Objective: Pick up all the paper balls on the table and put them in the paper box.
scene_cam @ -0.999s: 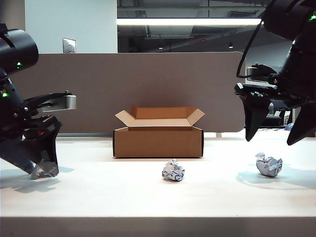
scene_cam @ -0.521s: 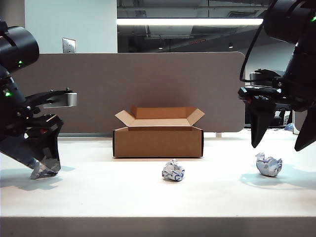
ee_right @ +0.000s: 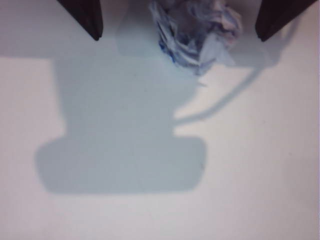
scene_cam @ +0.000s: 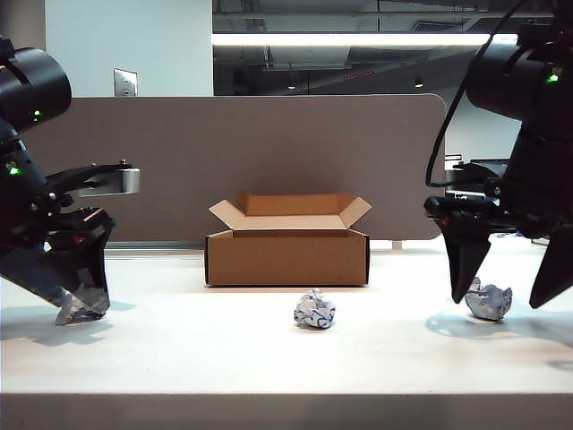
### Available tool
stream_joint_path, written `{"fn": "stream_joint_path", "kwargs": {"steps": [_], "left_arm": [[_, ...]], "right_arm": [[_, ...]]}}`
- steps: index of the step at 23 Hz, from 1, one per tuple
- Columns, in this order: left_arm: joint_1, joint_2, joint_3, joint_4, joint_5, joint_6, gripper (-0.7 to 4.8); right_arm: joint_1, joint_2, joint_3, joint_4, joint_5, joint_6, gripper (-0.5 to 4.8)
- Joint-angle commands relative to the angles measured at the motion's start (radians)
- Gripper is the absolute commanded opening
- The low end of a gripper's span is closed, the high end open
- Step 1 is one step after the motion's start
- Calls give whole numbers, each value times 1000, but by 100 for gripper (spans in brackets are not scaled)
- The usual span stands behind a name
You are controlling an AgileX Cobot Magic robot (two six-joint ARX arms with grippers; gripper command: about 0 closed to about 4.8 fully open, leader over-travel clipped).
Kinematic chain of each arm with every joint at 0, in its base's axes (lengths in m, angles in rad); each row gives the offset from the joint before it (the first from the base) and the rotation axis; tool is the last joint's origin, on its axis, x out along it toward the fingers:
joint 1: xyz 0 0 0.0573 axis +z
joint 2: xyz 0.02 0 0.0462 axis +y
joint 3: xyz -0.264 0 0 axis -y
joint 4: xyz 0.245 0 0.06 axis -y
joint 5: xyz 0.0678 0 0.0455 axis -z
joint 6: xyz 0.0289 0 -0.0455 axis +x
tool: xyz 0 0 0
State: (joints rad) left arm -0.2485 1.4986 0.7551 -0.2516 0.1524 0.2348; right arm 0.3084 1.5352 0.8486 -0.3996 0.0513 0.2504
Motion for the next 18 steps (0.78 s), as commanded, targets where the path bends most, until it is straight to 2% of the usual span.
{"fn": "stream_joint_path", "kwargs": {"steps": [1, 9, 13, 16, 18], "left_arm": [[-1, -1, 3, 0, 3, 2, 341], [-1, -1, 3, -18, 54, 4, 340], [-1, -1, 3, -40, 50, 4, 335], [-1, -1, 3, -48, 50, 4, 301], [-1, -1, 3, -48, 50, 4, 299]], "right_arm": [[1, -4, 4, 10, -2, 0, 381], [1, -4, 4, -19, -2, 0, 363], [2, -4, 4, -20, -6, 0, 305], [2, -4, 4, -24, -6, 0, 272], [2, -4, 4, -24, -10, 0, 250]]}}
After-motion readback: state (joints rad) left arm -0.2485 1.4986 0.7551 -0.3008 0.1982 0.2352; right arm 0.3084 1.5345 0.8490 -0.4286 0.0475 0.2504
